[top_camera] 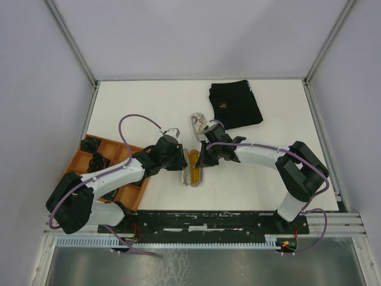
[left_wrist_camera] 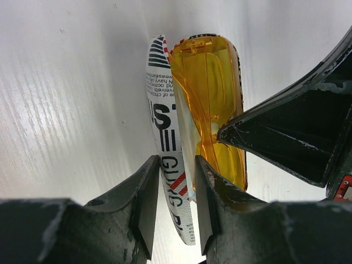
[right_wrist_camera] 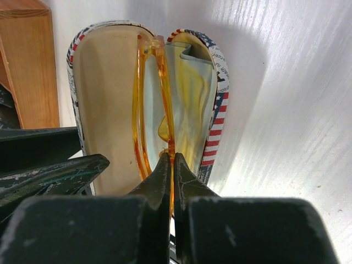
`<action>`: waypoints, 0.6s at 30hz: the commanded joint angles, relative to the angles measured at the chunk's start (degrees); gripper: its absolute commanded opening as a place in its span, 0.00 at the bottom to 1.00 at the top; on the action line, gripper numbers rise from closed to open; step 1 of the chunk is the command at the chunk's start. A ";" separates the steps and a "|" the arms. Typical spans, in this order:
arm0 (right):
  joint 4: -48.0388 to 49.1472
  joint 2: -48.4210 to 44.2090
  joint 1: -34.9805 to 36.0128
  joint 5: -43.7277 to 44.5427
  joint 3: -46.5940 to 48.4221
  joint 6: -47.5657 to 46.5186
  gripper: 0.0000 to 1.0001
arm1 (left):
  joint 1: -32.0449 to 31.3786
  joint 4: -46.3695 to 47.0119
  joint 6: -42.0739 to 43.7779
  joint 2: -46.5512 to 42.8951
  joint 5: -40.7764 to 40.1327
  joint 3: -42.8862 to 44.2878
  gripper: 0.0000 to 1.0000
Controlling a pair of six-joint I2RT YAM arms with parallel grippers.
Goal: Organize the sunglasses
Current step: Place the sunglasses in the sunglasses case.
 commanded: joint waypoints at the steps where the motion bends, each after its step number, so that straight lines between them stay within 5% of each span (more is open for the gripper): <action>1: 2.25 -3.12 0.02 1.37 1.23 0.62 0.00 | -0.35 2.06 -1.44 -1.49 1.00 0.22 0.39; 18: 2.43 0.20 -0.02 1.03 1.93 0.63 0.00 | -0.34 2.02 -1.62 -2.06 1.02 0.13 0.39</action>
